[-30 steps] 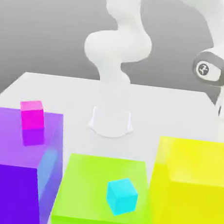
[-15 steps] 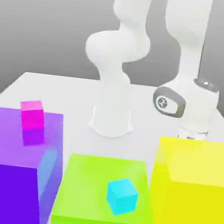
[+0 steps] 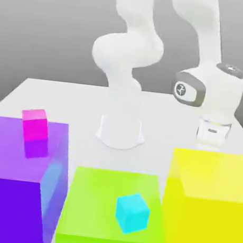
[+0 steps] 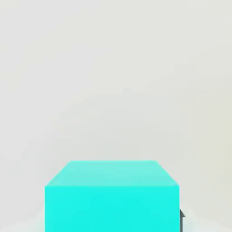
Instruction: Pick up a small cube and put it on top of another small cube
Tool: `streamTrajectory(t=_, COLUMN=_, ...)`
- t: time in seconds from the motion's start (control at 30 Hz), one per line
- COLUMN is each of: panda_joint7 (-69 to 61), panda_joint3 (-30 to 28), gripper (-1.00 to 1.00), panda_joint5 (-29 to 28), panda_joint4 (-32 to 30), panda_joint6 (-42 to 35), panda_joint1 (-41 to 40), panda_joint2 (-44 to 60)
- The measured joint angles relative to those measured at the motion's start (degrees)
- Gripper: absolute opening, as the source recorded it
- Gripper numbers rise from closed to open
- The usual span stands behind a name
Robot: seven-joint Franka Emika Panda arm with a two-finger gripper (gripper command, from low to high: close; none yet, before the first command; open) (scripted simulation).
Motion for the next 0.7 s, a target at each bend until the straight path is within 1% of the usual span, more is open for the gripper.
streamTrajectory(t=0.3, panda_joint7=1.6, panda_joint3=2.2, gripper=-1.0, panda_joint5=6.0, panda_joint4=13.3, panda_joint6=-22.5, panda_joint1=4.1, panda_joint2=-6.2)
streamTrajectory(t=0.33, panda_joint7=1.5, panda_joint3=1.6, gripper=-1.0, panda_joint5=6.1, panda_joint4=14.6, panda_joint6=-24.4, panda_joint1=3.5, panda_joint2=-7.1)
streamTrajectory(t=0.47, panda_joint7=0.2, panda_joint3=-4.0, gripper=-1.0, panda_joint5=3.9, panda_joint4=19.2, panda_joint6=-30.3, panda_joint1=-2.5, panda_joint2=-11.4)
streamTrajectory(t=0.7, panda_joint7=-3.9, panda_joint3=-15.4, gripper=-1.0, panda_joint5=-2.2, panda_joint4=23.4, panda_joint6=-36.0, panda_joint1=-15.4, panda_joint2=-17.6)
